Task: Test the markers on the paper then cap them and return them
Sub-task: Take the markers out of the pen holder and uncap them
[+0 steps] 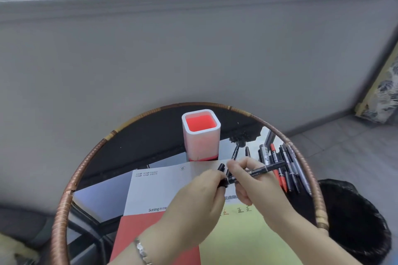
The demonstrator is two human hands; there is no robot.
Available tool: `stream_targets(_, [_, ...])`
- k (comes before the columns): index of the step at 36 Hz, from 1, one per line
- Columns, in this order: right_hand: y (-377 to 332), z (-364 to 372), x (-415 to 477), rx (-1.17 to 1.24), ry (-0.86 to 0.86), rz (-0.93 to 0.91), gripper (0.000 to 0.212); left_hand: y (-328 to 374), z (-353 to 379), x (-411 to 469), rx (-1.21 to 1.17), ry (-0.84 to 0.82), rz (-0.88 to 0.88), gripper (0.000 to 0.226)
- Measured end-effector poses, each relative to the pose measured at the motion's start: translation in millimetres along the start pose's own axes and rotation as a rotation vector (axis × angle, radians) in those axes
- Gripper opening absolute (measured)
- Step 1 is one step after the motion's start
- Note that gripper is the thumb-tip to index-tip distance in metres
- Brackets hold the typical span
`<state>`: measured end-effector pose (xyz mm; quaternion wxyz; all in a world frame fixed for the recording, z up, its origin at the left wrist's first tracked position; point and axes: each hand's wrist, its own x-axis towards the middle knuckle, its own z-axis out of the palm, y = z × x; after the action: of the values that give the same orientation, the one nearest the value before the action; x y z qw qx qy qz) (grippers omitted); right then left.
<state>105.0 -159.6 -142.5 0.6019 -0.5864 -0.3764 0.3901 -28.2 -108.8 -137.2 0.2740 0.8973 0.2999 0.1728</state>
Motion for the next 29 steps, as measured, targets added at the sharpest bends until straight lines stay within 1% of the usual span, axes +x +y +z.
stream_targets(3, [1,4,-2,-0.042,0.018,-0.012,0.034,4,1,-1,-0.035,-0.051,0.055,0.021])
stream_targets(6, [1,8,-4,-0.056,0.012,-0.037,0.038,1,4,-3,-0.015,-0.035,0.107,0.023])
stream_targets(8, [0,9,-5,-0.053,0.002,-0.066,0.041,4,3,-3,-0.055,-0.031,0.141,0.023])
stream_targets(12, [1,4,-5,-0.083,-0.052,-0.110,0.040,7,-5,-1,-0.183,-0.110,0.097,0.024])
stream_targets(14, [0,0,-5,-0.122,-0.086,-0.137,0.040,4,-6,0,-0.210,-0.129,0.079,0.024])
stream_targets(17, [-4,-5,-6,-0.139,-0.043,-0.169,0.037,-3,-5,-1,-0.096,-0.149,0.063,0.019])
stream_targets(21, [-6,-20,-4,-0.062,0.184,-0.149,0.039,-27,-8,-1,-0.022,-0.072,-0.099,0.007])
stream_targets(23, [-3,-27,-4,-0.051,0.226,-0.113,0.039,-45,-8,2,0.024,-0.030,-0.174,0.012])
stream_targets(25, [3,-32,-7,-0.034,0.220,-0.074,0.037,-63,-4,4,0.079,0.027,-0.228,0.020])
stream_targets(27, [10,-35,-11,-0.039,0.211,-0.043,0.037,-78,2,4,0.145,0.100,-0.235,0.027])
stream_targets(29, [15,-35,-14,-0.061,0.212,-0.025,0.037,-88,6,3,0.255,0.133,-0.198,0.034])
